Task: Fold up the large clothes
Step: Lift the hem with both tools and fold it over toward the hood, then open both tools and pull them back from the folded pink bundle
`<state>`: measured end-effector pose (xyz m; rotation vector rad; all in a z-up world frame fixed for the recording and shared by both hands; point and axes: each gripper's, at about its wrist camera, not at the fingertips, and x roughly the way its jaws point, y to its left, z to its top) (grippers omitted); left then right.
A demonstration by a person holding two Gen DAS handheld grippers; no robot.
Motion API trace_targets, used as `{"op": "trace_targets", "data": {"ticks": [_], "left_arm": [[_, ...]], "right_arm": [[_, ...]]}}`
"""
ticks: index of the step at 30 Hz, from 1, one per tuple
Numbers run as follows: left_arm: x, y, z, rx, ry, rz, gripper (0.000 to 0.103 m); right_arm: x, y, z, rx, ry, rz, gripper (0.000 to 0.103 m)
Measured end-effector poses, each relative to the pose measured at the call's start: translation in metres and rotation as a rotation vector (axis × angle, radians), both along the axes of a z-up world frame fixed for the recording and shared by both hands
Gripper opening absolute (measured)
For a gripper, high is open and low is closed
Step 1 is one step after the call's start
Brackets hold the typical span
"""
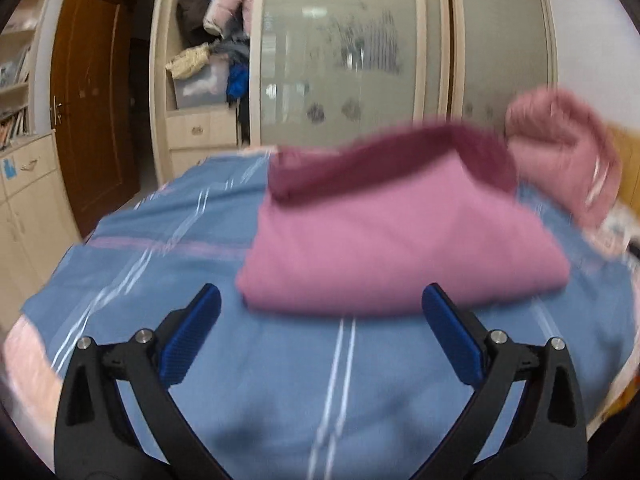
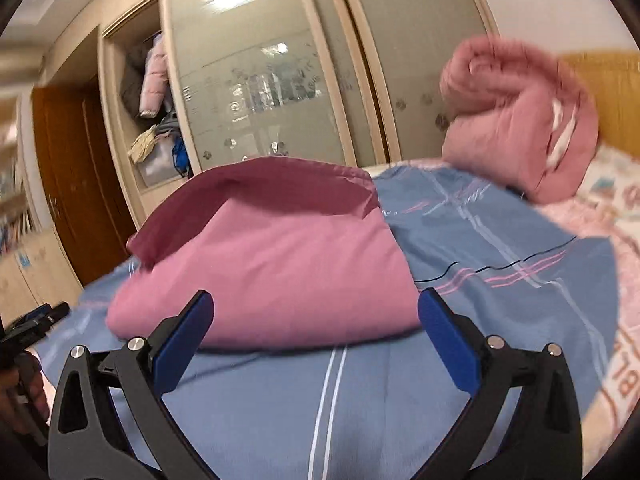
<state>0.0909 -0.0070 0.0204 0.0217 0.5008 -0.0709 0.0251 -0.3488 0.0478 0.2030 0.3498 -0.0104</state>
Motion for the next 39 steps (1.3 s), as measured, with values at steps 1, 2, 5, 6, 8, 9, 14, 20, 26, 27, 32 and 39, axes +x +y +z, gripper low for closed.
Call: {"op": "trace_targets", "data": {"ticks": [1, 2, 5, 6, 8, 9, 14, 20, 26, 27, 32, 39], "left_arm": [[-0.008, -0.005, -0.006, -0.002, 0.014, -0.011, 0.101], [-0.010, -0.008, -0.007, -0.008, 0.022, -0.015, 0.101], [-0.021, -0.012, -0.015, -0.001, 0.042, -0.024, 0.101], [-0.024, -0.013, -0.014, 0.011, 0.034, -0.030, 0.101], [-0.029, -0.014, -0.007, 0.023, 0.014, -0.025, 0.101], [-0.032, -0.014, -0.005, 0.021, 0.005, -0.022, 0.101], [-0.047, -0.009, 0.007, -0.001, 0.003, -0.019, 0.101], [-0.067, -0.010, 0.027, 0.002, -0.021, -0.029, 0.101], [-0.089, -0.015, 0.044, -0.013, -0.035, -0.047, 0.101], [-0.091, -0.018, 0.047, -0.009, -0.032, -0.054, 0.101], [-0.098, -0.028, 0.045, 0.002, -0.027, -0.097, 0.101], [-0.054, -0.039, 0.012, 0.036, 0.063, -0.075, 0.101]], "right_arm": [[-0.005, 0.005, -0.002, -0.036, 0.002, -0.005, 0.102], [-0.010, 0.008, -0.004, -0.065, 0.014, -0.014, 0.102], [-0.016, 0.002, -0.005, -0.048, 0.026, -0.034, 0.102], [-0.018, 0.001, -0.004, -0.040, 0.032, -0.038, 0.102], [-0.023, 0.003, -0.001, -0.032, 0.060, -0.041, 0.102], [-0.024, 0.004, -0.001, -0.035, 0.070, -0.032, 0.102], [-0.037, 0.019, 0.006, -0.076, 0.074, -0.010, 0.102], [-0.053, 0.026, 0.027, -0.066, 0.059, 0.011, 0.102], [-0.073, 0.043, 0.055, -0.056, 0.054, 0.046, 0.102], [-0.076, 0.045, 0.058, -0.051, 0.054, 0.053, 0.102], [-0.083, 0.051, 0.065, -0.027, 0.061, 0.086, 0.102], [-0.040, 0.043, 0.025, -0.021, 0.127, 0.030, 0.102]]}}
